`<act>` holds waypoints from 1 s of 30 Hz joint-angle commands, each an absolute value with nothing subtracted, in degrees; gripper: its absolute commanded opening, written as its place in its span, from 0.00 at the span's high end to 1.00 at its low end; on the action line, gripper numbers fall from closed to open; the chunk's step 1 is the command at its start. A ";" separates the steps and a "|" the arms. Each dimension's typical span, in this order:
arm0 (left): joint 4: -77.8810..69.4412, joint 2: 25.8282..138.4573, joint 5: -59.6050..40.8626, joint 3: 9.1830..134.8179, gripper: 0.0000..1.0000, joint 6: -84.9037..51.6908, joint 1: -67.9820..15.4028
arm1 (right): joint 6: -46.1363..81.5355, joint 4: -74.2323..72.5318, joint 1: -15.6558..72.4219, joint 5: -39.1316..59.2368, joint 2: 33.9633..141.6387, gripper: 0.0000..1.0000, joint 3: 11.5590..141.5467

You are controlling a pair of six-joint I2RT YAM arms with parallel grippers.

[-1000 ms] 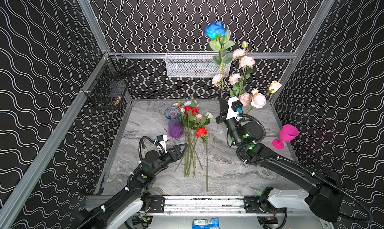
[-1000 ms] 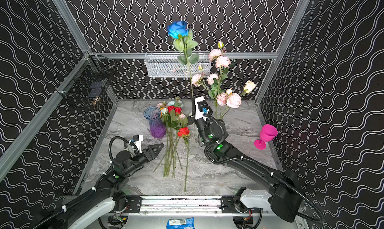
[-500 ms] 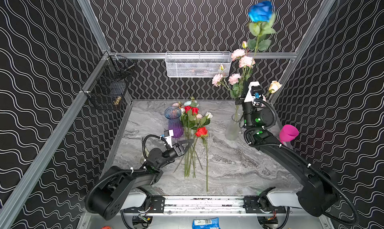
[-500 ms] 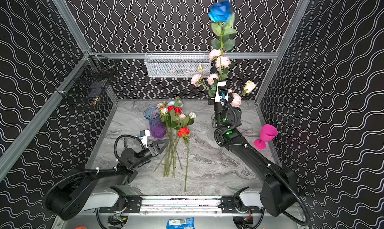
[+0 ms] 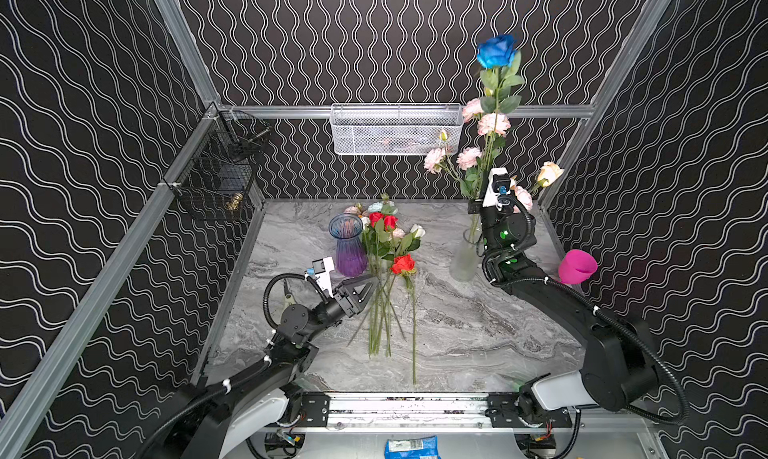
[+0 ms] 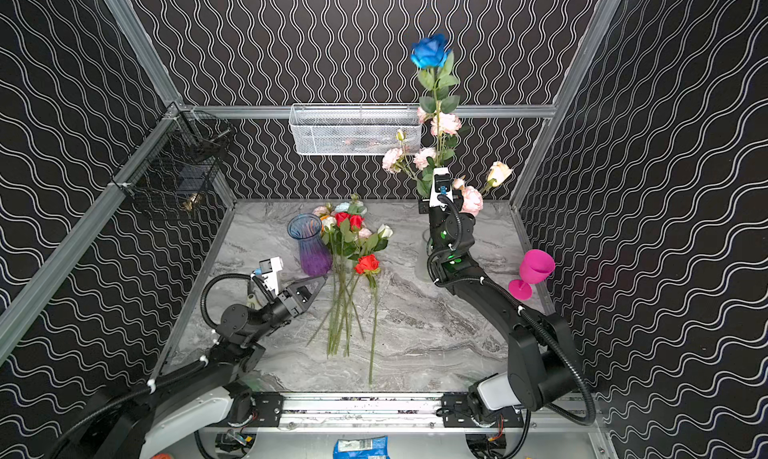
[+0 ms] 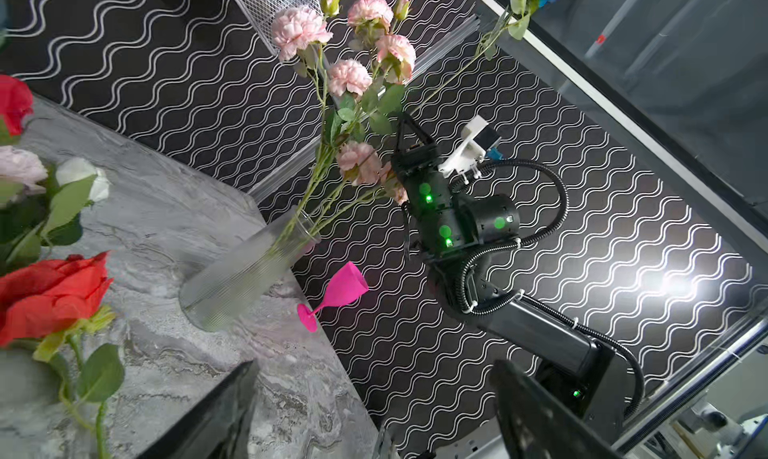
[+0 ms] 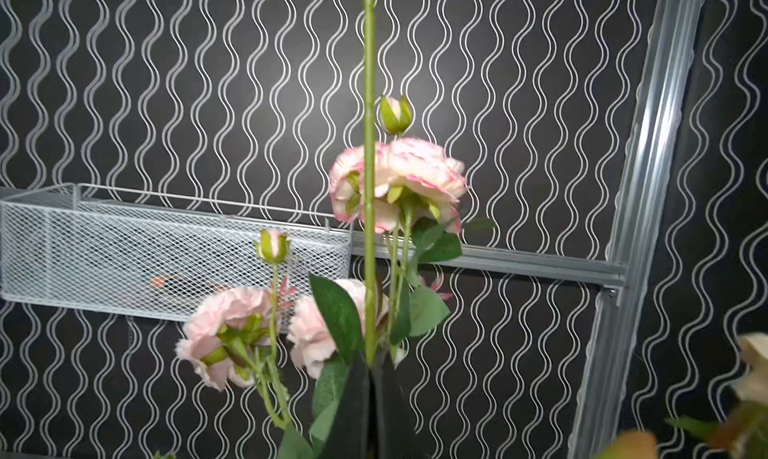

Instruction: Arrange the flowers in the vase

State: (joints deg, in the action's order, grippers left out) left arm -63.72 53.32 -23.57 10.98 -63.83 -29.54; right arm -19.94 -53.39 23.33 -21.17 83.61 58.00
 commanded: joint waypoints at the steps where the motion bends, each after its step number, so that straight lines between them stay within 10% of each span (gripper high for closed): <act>1: -54.91 50.08 -21.27 11.51 0.07 -59.20 -29.59 | -18.95 -54.76 23.37 -20.90 83.98 1.00 58.29; 30: -41.68 43.01 -19.27 12.11 0.09 -57.75 -29.59 | -9.25 -55.78 26.05 -21.51 78.80 0.99 42.11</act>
State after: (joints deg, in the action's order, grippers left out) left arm -44.51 43.94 -19.88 11.33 -59.48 -29.54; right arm -10.70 -52.66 24.67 -20.91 79.75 42.81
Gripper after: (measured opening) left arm 0.914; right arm 0.057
